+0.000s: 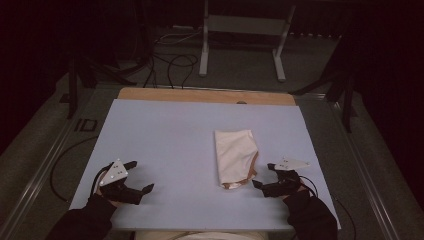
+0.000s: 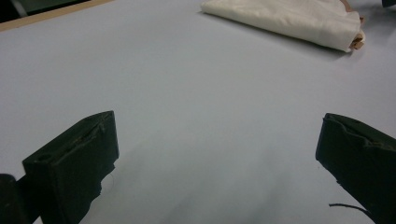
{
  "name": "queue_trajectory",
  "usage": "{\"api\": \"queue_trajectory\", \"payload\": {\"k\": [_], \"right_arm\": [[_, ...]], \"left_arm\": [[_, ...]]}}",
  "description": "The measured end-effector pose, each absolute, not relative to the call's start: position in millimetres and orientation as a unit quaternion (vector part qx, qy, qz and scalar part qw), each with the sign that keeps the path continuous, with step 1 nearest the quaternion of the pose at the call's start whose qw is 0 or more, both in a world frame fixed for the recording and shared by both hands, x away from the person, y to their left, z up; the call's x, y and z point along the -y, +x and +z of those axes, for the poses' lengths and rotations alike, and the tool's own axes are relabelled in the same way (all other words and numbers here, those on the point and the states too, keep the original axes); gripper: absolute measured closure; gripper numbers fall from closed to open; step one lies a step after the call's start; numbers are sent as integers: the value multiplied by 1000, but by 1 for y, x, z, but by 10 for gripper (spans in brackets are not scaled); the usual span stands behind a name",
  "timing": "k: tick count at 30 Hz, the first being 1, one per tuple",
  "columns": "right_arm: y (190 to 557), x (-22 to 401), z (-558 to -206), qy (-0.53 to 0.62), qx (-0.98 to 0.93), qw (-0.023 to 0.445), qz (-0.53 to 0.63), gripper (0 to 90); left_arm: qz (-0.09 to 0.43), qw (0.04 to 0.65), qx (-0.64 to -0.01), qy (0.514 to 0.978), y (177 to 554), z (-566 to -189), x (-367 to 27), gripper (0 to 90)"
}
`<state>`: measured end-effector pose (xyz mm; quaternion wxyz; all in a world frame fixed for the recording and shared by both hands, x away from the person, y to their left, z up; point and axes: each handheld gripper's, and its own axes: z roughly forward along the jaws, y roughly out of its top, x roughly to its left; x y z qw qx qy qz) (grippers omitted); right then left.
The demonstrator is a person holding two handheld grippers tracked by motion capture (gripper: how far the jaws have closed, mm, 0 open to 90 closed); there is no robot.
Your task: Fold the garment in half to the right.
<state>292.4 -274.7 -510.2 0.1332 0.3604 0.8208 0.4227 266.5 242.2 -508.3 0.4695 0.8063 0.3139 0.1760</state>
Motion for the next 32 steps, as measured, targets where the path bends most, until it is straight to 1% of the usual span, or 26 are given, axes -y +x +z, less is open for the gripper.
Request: {"api": "queue_trajectory", "payload": {"k": [3, 7, 18, 32], "right_arm": [[293, 274, -513, 359, -824, 136, 416, 89], [296, 274, -515, 350, -826, 147, 415, 89], [296, 274, -516, 345, -828, 158, 414, 90], [296, 274, -515, 339, -830, 154, 414, 101]], "left_arm": [[176, 468, -316, 806, 267, -509, -241, 4], [179, 464, -301, 814, 266, -508, -241, 4], [182, 465, -303, 812, 265, -505, -242, 4], [183, 462, -299, 815, 264, -506, -239, 4]]}}
